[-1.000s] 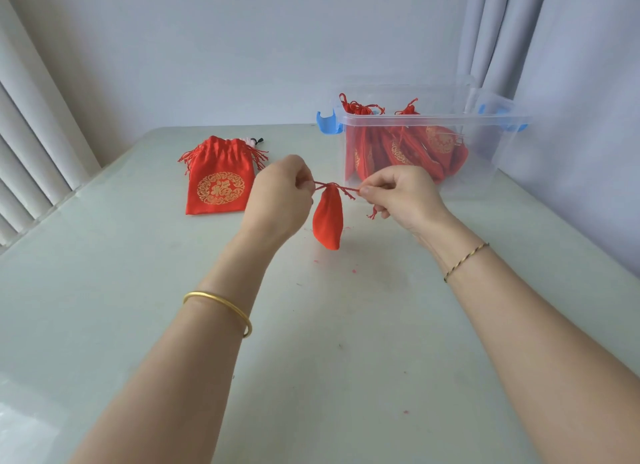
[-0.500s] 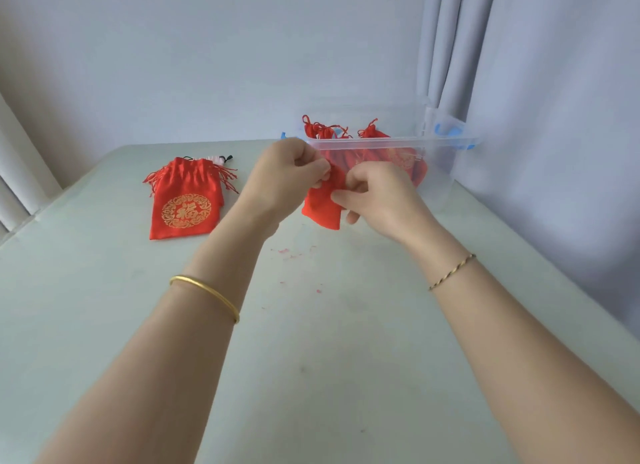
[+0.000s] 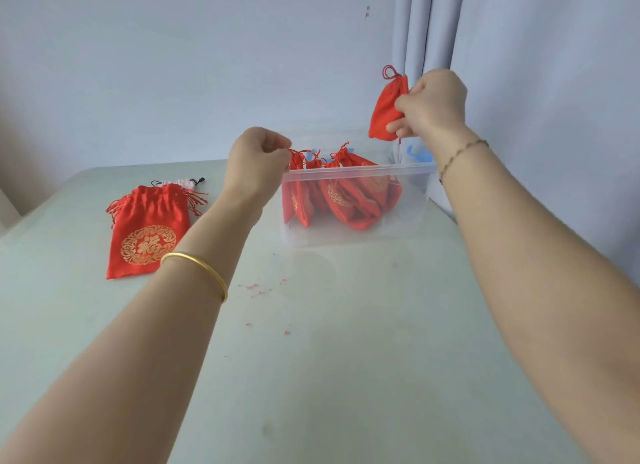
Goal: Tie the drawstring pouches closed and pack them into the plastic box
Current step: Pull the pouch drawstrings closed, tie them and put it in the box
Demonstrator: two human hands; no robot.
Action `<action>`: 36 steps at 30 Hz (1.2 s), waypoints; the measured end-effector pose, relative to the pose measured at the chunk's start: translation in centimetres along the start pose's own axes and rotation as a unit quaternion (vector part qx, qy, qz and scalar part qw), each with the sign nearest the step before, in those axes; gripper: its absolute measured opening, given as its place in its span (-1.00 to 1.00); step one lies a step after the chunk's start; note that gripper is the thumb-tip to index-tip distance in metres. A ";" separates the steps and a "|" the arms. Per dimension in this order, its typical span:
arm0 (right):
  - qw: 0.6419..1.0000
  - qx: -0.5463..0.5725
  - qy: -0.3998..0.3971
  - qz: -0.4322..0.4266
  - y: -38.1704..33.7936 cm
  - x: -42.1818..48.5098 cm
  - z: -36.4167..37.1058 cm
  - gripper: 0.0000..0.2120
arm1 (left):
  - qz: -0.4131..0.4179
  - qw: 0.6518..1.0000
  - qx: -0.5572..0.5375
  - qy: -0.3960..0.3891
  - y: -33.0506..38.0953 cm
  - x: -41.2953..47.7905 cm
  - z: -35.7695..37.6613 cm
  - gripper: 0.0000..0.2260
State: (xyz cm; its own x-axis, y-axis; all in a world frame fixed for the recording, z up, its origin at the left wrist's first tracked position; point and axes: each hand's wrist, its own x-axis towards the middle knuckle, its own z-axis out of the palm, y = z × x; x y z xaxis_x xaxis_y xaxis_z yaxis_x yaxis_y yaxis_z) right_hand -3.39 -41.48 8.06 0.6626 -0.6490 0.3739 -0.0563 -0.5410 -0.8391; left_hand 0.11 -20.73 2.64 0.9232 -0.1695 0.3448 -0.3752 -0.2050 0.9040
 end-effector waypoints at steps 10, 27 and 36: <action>0.996 -0.075 -0.046 0.017 2.1 1.6 2.7 -0.88 | -0.055 0.975 0.099 0.192 -6.9 0.9 -4.2 -0.79; 0.953 0.033 -0.299 -0.024 -0.2 -16.6 14.0 -0.84 | -0.090 0.848 0.523 -0.016 -14.5 -5.0 -11.7 -0.82; 0.890 -0.168 -0.379 -0.191 4.3 -19.2 16.7 -0.70 | -0.068 0.930 0.202 -0.299 -10.0 -9.5 -10.5 -0.94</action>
State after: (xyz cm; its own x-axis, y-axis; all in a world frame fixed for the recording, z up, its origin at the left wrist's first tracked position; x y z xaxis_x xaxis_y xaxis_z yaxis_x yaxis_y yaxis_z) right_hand -3.84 -22.41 -9.37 0.9876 0.0937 0.1263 0.1446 -0.8565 -0.4955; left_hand -4.05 -6.89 -7.04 0.7987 -0.5967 -0.0773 -0.3706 -0.5890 0.7181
